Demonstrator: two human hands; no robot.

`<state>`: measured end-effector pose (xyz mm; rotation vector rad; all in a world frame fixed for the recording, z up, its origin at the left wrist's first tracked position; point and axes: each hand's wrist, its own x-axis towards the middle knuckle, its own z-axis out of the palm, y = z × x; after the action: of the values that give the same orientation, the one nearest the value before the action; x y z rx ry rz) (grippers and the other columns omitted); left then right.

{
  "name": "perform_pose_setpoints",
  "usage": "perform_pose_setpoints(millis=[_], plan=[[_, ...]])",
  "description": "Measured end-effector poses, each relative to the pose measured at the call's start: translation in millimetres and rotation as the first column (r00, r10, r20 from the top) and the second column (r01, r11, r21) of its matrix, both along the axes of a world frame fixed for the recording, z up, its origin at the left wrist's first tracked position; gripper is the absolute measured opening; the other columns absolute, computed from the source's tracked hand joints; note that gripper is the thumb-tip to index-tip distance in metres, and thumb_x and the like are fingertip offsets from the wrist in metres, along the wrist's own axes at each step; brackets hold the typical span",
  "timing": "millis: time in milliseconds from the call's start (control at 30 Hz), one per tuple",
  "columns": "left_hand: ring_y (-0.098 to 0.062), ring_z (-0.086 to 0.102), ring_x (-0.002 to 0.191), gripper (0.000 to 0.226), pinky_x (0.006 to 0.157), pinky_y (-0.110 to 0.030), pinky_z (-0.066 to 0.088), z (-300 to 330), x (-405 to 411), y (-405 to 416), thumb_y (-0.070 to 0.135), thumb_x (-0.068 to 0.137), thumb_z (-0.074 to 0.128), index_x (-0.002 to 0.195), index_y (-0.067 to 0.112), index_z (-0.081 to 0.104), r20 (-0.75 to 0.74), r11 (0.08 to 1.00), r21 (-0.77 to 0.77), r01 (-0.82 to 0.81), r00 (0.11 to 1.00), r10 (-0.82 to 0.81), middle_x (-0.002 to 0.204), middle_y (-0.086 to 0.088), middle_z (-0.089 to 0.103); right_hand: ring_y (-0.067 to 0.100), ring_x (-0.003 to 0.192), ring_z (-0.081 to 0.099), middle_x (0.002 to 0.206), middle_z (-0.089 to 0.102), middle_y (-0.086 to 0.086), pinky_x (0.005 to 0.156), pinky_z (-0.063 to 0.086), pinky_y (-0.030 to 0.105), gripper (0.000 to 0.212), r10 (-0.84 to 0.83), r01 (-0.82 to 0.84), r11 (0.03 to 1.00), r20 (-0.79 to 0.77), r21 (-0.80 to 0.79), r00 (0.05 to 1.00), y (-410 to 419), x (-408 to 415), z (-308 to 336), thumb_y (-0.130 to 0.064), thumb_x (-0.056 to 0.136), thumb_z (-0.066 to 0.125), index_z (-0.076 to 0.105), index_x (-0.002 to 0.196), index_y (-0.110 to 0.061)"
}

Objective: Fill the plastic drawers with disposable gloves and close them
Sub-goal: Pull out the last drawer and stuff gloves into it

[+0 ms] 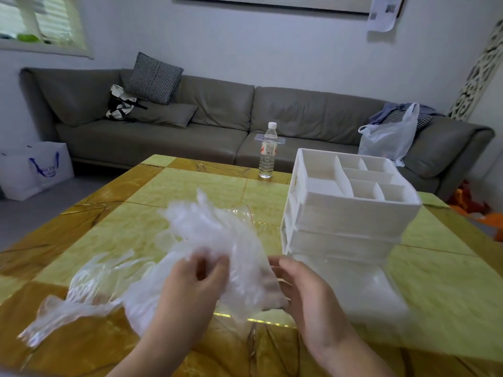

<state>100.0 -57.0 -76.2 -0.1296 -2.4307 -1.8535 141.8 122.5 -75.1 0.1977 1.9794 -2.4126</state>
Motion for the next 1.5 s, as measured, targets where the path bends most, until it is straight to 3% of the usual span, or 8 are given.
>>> perform_pose_setpoints(millis=[200, 333, 533, 733, 967, 1167, 1333, 1500], plan=[[-0.011, 0.063, 0.063, 0.017, 0.060, -0.028, 0.048, 4.1, 10.0, 13.3, 0.024, 0.096, 0.068, 0.080, 0.031, 0.070, -0.054, 0.986, -0.018, 0.164, 0.985, -0.165, 0.067, 0.007, 0.067, 0.023, 0.067, 0.058, 0.070, 0.061, 0.005, 0.065, 0.047, 0.033, 0.026, -0.200, 0.233, 0.926, -0.138, 0.297, 0.970, 2.1, -4.9, 1.6, -0.025, 0.087, 0.080, 0.062, 0.078, -0.009], [-0.033, 0.076, 0.088, 0.017, 0.079, -0.043, 0.055, 11.3, 11.6, 11.4, 0.013, 0.096, 0.064, 0.095, 0.022, 0.078, 0.181, 0.901, 0.417, 0.122, 0.960, -0.214, 0.099, -0.015, 0.078, 0.019, 0.063, 0.062, 0.071, 0.066, 0.009, 0.058, 0.051, 0.030, 0.015, -0.310, 0.315, 0.938, -0.058, 0.147, 0.949, 10.5, -3.9, 7.9, -0.004, 0.097, 0.069, 0.062, 0.084, -0.004], [-0.036, 0.076, 0.085, 0.012, 0.075, -0.041, 0.056, 14.4, 9.4, 7.6, 0.008, 0.092, 0.066, 0.094, 0.007, 0.077, 0.274, 0.834, 0.550, 0.043, 0.934, -0.229, 0.099, -0.022, 0.077, 0.022, 0.056, 0.065, 0.084, 0.072, 0.019, 0.048, 0.054, 0.030, 0.016, -0.302, 0.300, 0.950, -0.018, -0.084, 0.953, 19.1, -0.3, 19.8, 0.013, 0.094, 0.066, 0.058, 0.097, 0.000], [-0.035, 0.077, 0.083, 0.020, 0.063, -0.037, 0.059, 10.0, 10.6, 10.0, 0.016, 0.090, 0.072, 0.108, 0.005, 0.075, 0.163, 0.864, 0.483, 0.141, 0.955, -0.247, 0.095, -0.020, 0.078, 0.021, 0.067, 0.069, 0.083, 0.071, 0.015, 0.056, 0.058, 0.032, 0.026, -0.069, 0.105, 0.959, 0.142, -0.263, 0.987, 18.7, 2.2, 18.8, -0.009, 0.071, 0.086, 0.079, 0.095, -0.002], [-0.035, 0.077, 0.092, 0.036, 0.085, -0.048, 0.059, 5.3, 0.3, 2.4, 0.031, 0.080, 0.085, 0.109, 0.012, 0.075, 0.168, 0.879, 0.476, 0.041, 0.976, -0.136, 0.098, -0.013, 0.080, 0.012, 0.058, 0.067, 0.077, 0.072, 0.003, 0.051, 0.055, 0.023, 0.012, -0.272, 0.294, 0.822, 0.117, -0.487, 0.955, 39.8, -6.0, 25.9, -0.001, 0.077, 0.072, 0.078, 0.082, -0.012], [-0.015, 0.073, 0.068, 0.014, 0.070, -0.042, 0.059, -0.7, -1.9, -0.6, 0.031, 0.092, 0.077, 0.090, 0.029, 0.063, 0.111, 0.992, 0.082, -0.093, 0.990, 0.083, 0.076, 0.008, 0.076, 0.012, 0.069, 0.070, 0.091, 0.072, 0.005, 0.057, 0.056, 0.023, 0.011, -0.171, 0.106, 0.839, -0.073, -0.533, 0.983, 45.9, 8.0, 44.4, -0.021, 0.068, 0.090, 0.082, 0.075, -0.019], [-0.020, 0.063, 0.060, 0.018, 0.058, -0.038, 0.049, -9.7, -2.1, 4.1, 0.039, 0.085, 0.075, 0.083, 0.025, 0.064, 0.023, 0.985, -0.166, -0.040, 0.999, 0.045, 0.064, 0.004, 0.066, 0.021, 0.073, 0.072, 0.090, 0.072, 0.012, 0.055, 0.057, 0.032, 0.035, 0.147, -0.212, 0.882, -0.180, -0.420, 0.973, 14.1, 18.5, 37.2, -0.020, 0.066, 0.099, 0.079, 0.092, -0.009], [-0.014, 0.073, 0.100, 0.030, 0.103, -0.044, 0.053, -20.3, -5.1, -13.7, 0.057, 0.084, 0.071, 0.100, 0.034, 0.083, 0.087, 0.871, 0.282, 0.403, 0.893, -0.442, 0.100, 0.006, 0.079, 0.022, 0.080, 0.072, 0.101, 0.079, 0.013, 0.061, 0.057, 0.026, 0.012, 0.127, -0.124, 0.992, -0.097, 0.037, 0.987, -17.6, 16.0, 24.4, -0.011, 0.098, 0.073, 0.077, 0.106, -0.004]])
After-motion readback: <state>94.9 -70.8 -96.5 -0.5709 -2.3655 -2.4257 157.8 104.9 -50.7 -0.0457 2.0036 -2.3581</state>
